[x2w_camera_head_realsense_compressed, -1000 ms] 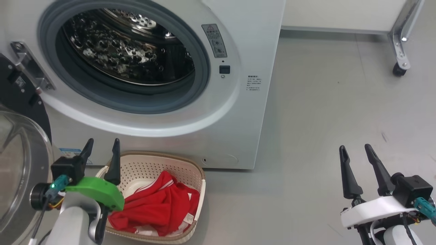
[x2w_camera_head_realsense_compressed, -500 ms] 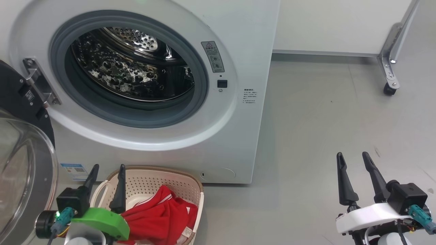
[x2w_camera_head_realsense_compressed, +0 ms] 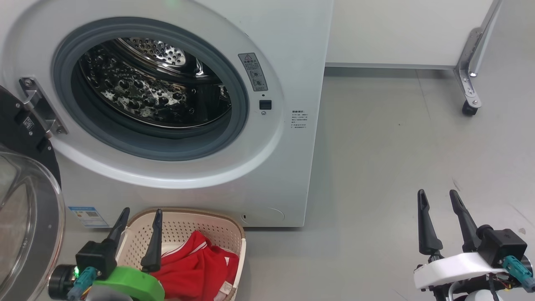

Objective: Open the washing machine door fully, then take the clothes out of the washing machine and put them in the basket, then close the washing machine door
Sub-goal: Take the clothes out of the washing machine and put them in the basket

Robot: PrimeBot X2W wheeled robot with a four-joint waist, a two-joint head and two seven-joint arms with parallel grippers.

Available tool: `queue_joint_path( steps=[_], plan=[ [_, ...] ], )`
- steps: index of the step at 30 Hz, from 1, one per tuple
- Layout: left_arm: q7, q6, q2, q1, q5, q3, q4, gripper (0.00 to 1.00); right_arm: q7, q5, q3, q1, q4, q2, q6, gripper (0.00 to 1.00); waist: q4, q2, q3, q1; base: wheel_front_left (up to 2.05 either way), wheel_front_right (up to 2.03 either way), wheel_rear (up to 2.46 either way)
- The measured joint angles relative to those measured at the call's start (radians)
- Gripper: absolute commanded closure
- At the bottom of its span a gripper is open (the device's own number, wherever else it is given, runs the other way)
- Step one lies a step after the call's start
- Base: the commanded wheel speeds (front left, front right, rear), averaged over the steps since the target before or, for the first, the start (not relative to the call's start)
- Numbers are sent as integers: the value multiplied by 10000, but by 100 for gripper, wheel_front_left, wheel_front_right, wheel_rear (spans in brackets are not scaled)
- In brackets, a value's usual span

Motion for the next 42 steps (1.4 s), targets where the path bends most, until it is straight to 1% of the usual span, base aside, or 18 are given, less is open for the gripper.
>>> queue_joint_path(
  steps=[23, 42],
  plan=[
    [0, 29, -36, 469, 40, -130, -700, 0, 15, 0, 0, 10, -199, -35, -77, 0, -32, 0, 9, 0, 0, 0, 0],
    [0, 94, -46, 600, 21, -228, -811, 0, 88, 0, 42, 30, -257, -35, -77, 0, -21, 0, 47, 0, 0, 0, 0]
  ],
)
